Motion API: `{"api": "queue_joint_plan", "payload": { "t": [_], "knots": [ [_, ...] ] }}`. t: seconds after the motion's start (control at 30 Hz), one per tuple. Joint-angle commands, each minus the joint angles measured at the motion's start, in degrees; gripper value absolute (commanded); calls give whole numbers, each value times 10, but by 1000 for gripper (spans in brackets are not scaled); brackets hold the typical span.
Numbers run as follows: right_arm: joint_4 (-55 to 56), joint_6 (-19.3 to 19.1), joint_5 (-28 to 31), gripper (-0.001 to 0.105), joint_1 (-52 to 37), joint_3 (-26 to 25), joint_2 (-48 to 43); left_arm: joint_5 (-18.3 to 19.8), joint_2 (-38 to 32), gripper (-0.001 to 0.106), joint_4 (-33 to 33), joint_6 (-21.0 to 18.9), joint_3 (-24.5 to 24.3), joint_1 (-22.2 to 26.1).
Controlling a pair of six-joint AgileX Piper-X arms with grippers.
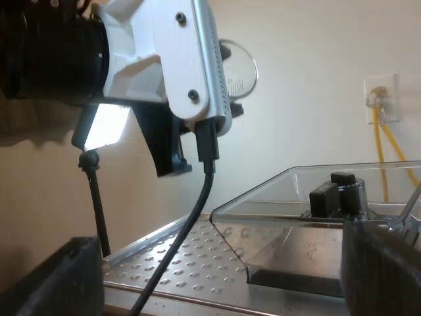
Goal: Pour the beans into the coffee machine
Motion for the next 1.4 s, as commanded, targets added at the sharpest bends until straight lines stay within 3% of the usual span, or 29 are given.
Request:
{"api": "queue_joint_plan", "payload": {
  "t": [0.03,0.1,0.27,0.6,0.8,1.03,1.4],
  "knots": [
    [-9,1,1,78,1,-3,-4,13,-2,33,-23,46,-3,-2],
    [-9,1,1,78,1,-3,-4,30,-2,33,-23,58,0,-2],
    [-9,10,1,78,1,-3,-4,30,5,33,-17,85,7,-2],
    [-9,10,1,78,1,-3,-4,27,24,33,-18,206,7,-4],
    [-9,10,1,78,1,-3,-4,33,31,33,-18,217,7,-4],
    [-9,10,1,78,1,-3,-4,35,34,33,-18,292,7,-4],
    [-9,13,0,78,1,-3,-4,57,34,33,-18,363,7,-4]
  ]
}}
